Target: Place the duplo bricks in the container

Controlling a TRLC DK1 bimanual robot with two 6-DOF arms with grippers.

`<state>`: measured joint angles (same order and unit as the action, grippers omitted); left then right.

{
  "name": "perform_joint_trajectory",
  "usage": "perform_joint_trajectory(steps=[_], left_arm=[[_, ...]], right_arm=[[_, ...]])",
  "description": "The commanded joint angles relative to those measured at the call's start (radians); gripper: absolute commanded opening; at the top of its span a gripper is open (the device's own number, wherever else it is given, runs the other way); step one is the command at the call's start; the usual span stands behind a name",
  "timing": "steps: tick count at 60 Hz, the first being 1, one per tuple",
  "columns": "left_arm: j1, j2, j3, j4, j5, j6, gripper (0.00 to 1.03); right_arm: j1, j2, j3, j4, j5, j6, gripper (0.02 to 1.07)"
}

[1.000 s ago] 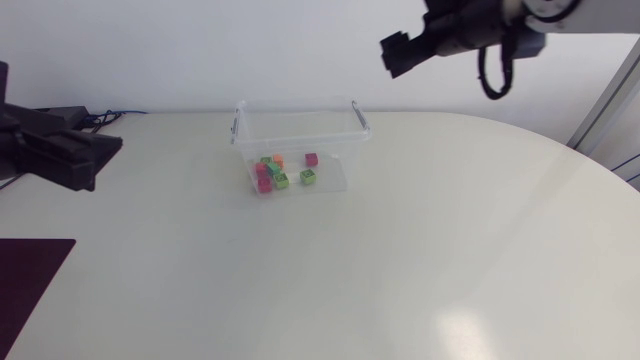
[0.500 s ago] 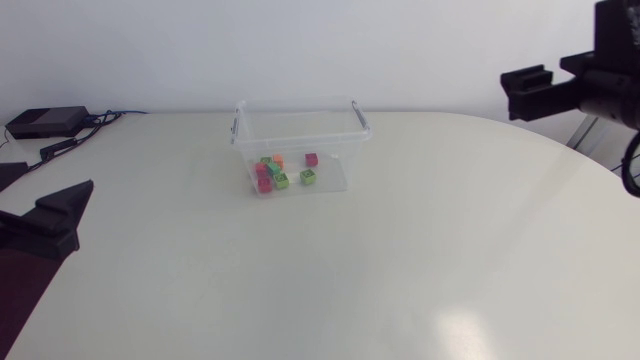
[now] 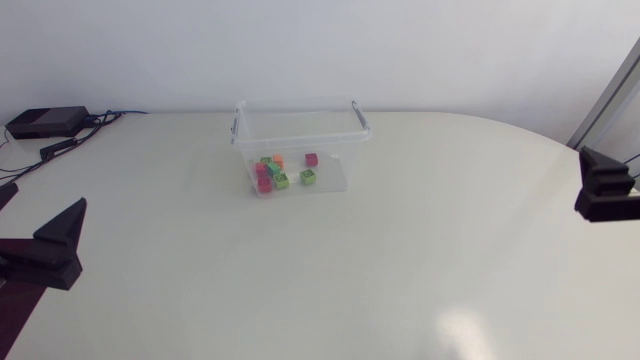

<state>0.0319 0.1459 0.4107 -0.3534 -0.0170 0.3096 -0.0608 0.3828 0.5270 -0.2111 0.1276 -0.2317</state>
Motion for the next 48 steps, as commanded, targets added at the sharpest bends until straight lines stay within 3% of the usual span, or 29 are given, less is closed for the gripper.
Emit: perform_joint_trajectory(steps=[1, 48], left_arm=[[0.005, -0.018, -0.054, 0.032, -0.004, -0.028, 0.99], [-0.028, -0.132, -0.371, 0.318, 0.015, -0.278, 0.96]], right_arm=[[-0.003, -0.049, -0.065, 0.008, -0.005, 0.010, 1.03], [0.054, -0.346, -0.476, 0.189, -0.114, 0.207, 1.03]])
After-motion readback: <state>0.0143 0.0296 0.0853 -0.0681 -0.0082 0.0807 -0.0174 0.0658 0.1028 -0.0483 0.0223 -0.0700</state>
